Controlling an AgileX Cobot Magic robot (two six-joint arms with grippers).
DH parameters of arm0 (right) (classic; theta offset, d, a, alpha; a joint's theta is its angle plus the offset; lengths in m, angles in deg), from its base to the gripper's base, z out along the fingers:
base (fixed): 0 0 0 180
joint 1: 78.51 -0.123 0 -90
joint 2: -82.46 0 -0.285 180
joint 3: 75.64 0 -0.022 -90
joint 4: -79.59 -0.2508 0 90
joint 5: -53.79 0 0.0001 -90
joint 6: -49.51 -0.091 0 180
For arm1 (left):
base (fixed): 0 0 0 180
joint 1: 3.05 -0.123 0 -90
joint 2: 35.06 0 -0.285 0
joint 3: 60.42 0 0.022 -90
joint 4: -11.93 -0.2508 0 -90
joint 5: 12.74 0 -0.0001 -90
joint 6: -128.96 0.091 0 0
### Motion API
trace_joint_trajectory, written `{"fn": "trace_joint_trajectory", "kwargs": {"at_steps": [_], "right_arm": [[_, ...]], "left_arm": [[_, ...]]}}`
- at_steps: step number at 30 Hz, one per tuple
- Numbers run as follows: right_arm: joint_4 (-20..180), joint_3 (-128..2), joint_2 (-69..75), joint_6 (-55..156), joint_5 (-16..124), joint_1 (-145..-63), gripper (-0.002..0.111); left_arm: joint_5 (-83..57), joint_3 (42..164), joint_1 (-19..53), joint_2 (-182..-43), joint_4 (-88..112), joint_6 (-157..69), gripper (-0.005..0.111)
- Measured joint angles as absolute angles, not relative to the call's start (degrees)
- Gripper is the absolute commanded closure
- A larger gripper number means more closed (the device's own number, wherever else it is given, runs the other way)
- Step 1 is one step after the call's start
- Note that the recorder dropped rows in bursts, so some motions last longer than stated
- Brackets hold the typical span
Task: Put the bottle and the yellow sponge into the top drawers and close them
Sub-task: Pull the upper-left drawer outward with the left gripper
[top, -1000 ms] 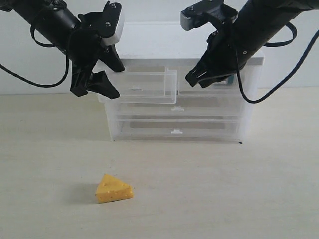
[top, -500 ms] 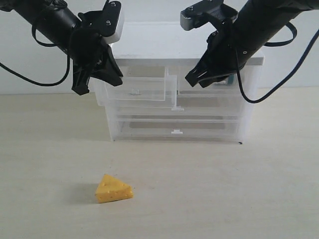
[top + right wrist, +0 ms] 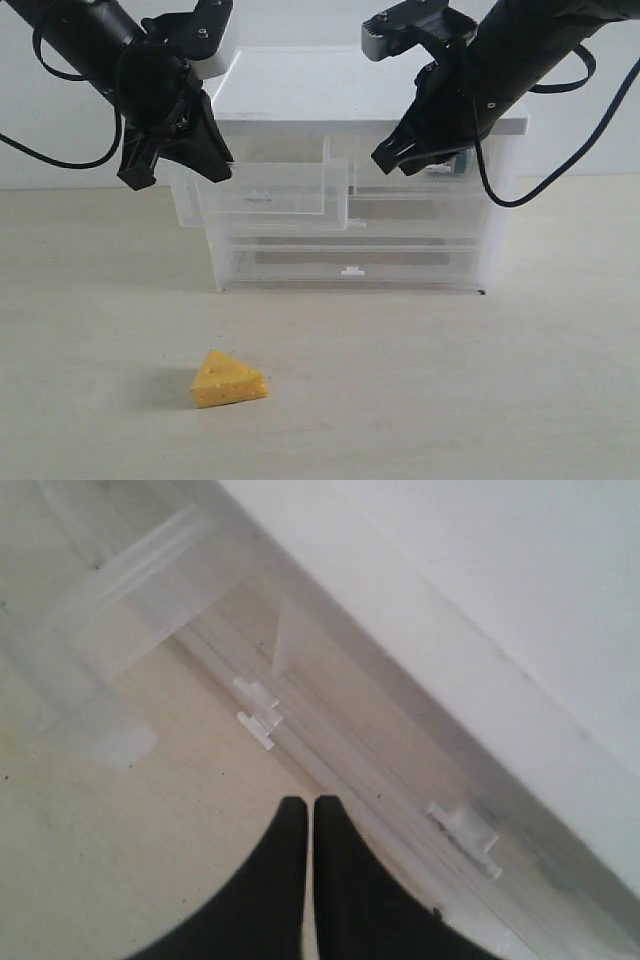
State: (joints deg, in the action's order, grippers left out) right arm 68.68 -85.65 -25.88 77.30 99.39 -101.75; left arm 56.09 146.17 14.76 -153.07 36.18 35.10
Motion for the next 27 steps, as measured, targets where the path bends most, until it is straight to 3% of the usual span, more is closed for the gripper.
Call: {"fn": "trace_joint_trajectory", "kwargs": {"at_steps": [19,27], "right_arm": [[64.6,-85.7,-31.7,77.3,89.0,-101.9,0.108],[64.6,-85.7,-31.9,76.5,87.3,-101.9,0.108]], "left_arm": [[55.4,144.5,15.7,-152.7,37.0,31.4,0.103],[55.4,144.5,19.5,-152.6,34.7,26.6,0.103]]}}
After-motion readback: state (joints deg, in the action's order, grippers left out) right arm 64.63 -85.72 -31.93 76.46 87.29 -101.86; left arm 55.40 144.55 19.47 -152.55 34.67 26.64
